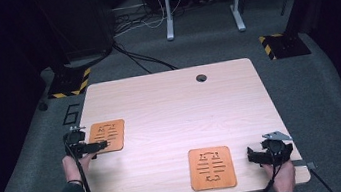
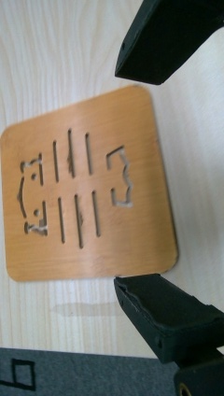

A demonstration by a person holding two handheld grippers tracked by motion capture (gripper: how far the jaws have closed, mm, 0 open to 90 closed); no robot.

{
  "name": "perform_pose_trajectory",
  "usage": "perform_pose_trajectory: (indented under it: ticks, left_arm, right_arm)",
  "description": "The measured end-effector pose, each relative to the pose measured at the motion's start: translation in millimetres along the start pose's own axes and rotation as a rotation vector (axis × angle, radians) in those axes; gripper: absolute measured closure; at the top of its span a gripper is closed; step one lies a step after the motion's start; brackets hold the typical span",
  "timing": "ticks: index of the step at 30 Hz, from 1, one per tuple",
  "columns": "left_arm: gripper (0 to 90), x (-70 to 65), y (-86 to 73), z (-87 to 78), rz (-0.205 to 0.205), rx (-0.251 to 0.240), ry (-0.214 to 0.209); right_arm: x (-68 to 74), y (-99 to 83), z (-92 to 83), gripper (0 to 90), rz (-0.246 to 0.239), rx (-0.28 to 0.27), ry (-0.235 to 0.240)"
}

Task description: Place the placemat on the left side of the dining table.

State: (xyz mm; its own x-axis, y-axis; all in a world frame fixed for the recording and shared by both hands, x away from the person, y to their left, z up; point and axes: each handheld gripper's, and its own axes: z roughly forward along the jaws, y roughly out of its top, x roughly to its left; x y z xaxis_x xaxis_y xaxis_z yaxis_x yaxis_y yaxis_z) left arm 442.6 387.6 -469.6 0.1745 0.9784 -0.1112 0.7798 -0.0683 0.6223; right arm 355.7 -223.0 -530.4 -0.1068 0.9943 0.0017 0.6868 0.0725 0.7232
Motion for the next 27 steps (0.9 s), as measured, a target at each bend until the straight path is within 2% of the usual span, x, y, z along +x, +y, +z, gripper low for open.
perform_pose_trajectory:
  ticks: [8,16,22,27]
  left_arm:
    - [0.1,-18.3,-33.3,-19.7,0.074,-0.097,0.016]
    - [0.0,-24.7,-73.2,-16.2,0.077,-0.108,0.037]
    - [0.0,-25.3,-98.3,-3.3,0.090,-0.065,0.067]
    - [0.0,-24.4,-106.5,-0.6,0.068,-0.130,0.076]
  right_arm:
    - [0.3,-0.1,-0.3,0.0,0.005,0.002,-0.004]
    - [0.4,-0.1,-0.3,0.0,0.005,0.003,-0.003]
    - [0.3,-0.1,-0.3,0.0,0.005,0.002,-0.003]
    - [0.3,-0.1,-0.3,0.0,0.005,0.002,-0.004]
